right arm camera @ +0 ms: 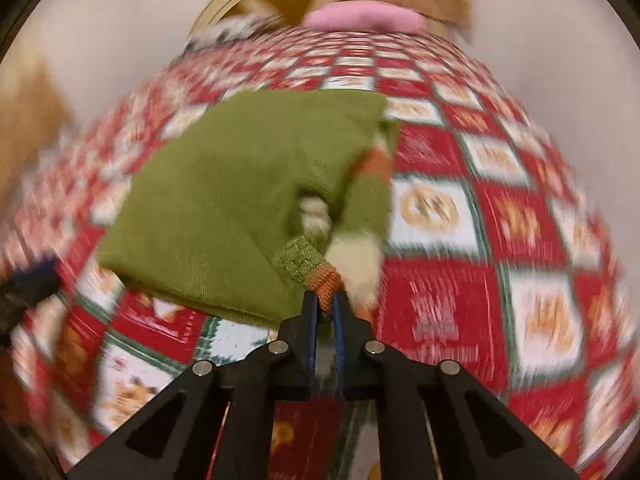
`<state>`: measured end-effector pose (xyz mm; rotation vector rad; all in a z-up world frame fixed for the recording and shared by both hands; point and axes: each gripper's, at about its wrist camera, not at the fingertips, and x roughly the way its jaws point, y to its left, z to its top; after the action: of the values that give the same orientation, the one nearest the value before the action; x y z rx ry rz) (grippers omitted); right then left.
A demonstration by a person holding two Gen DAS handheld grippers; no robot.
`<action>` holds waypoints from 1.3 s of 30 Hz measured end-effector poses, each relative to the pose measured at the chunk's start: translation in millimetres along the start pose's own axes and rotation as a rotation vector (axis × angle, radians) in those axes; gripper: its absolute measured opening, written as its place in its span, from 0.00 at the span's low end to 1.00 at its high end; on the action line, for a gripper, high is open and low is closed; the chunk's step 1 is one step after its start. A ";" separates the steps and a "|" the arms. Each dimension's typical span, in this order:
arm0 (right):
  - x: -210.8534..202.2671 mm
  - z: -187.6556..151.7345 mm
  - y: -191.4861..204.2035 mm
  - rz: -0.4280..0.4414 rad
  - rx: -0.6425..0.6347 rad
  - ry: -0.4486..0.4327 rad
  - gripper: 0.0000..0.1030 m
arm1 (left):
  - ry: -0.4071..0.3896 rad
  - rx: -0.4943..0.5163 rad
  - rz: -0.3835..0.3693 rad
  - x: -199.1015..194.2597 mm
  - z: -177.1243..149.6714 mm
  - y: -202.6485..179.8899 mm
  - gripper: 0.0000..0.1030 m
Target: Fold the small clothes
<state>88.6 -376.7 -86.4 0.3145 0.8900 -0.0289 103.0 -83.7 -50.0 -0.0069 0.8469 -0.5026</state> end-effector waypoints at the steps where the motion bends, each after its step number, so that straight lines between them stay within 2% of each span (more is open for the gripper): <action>1: 0.0 -5.1 -6.0 0.020 0.038 0.002 0.06 | 0.010 -0.019 -0.012 4.0 0.7 1.6 0.53; 2: 7.1 -13.1 -12.2 -0.006 0.063 0.038 0.00 | 0.018 -0.032 -0.021 7.1 1.6 2.4 0.53; 3: 11.5 -19.0 -14.3 -0.007 0.059 0.051 0.00 | 0.029 -0.041 -0.028 10.6 2.8 3.0 0.53; 5: -0.8 -17.9 -14.2 0.012 0.039 0.025 0.00 | 0.035 -0.038 -0.017 15.0 5.1 2.7 0.53; 9: -41.5 3.6 -3.6 0.004 -0.005 -0.111 0.00 | 0.012 -0.012 0.007 18.3 12.3 3.8 0.53; 10: -48.1 13.6 0.1 0.021 -0.004 -0.136 0.04 | 0.008 -0.020 0.009 20.6 16.0 5.4 0.53; 12: -48.5 27.1 7.0 0.053 -0.008 -0.158 0.37 | 0.002 -0.046 0.000 25.9 23.0 7.9 0.53; 13: -45.9 33.8 12.8 0.054 -0.014 -0.171 0.64 | -0.001 -0.061 -0.005 29.4 28.1 8.2 0.53; 14: -39.4 42.0 19.7 0.046 -0.028 -0.189 0.69 | -0.004 -0.067 -0.007 31.1 30.6 7.3 0.53; 15: -30.7 48.9 25.0 0.038 -0.042 -0.184 0.69 | -0.010 -0.073 -0.009 33.4 34.3 6.1 0.53; 18: 15.5 69.0 31.2 0.060 -0.030 -0.074 0.68 | -0.025 -0.059 -0.003 40.0 43.9 -0.9 0.56; 19: 34.2 69.9 31.7 0.052 -0.022 -0.023 0.53 | -0.031 -0.050 0.008 42.0 47.0 -3.1 0.64; 20: 51.3 69.6 32.7 0.030 -0.023 0.032 0.20 | -0.041 -0.047 0.015 43.2 49.7 -4.1 0.68; 21: 59.2 68.1 34.5 0.027 -0.036 0.051 0.18 | -0.051 -0.047 0.018 44.0 52.7 -4.2 0.69; 23: 49.2 62.7 43.7 -0.049 -0.140 -0.026 0.13 | -0.054 -0.047 0.014 46.6 58.4 -3.9 0.69; 26: 27.4 66.2 34.3 -0.072 -0.128 -0.098 0.13 | -0.056 -0.042 0.025 55.5 67.9 -3.4 0.69; 28: 29.1 67.4 21.3 -0.072 -0.099 -0.078 0.13 | -0.052 -0.062 0.023 63.7 71.3 -3.9 0.70; 30: 48.9 59.4 11.5 -0.078 -0.080 -0.018 0.13 | -0.038 -0.080 0.001 73.8 71.1 -6.1 0.72; 32: 51.9 51.4 14.0 -0.088 -0.115 -0.057 0.13 | -0.022 -0.064 0.034 85.0 65.8 -12.3 0.73; 34: 51.4 52.6 16.0 -0.097 -0.121 -0.062 0.13 | -0.019 -0.040 0.084 90.9 59.3 -16.3 0.79; 39: 48.5 52.6 10.7 -0.080 -0.102 -0.065 0.13 | 0.001 -0.016 0.133 90.6 53.9 -19.6 0.81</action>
<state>160.9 -376.2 -90.0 0.1817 0.8363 -0.0673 183.5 -150.1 -74.7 0.0350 0.8462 -0.3710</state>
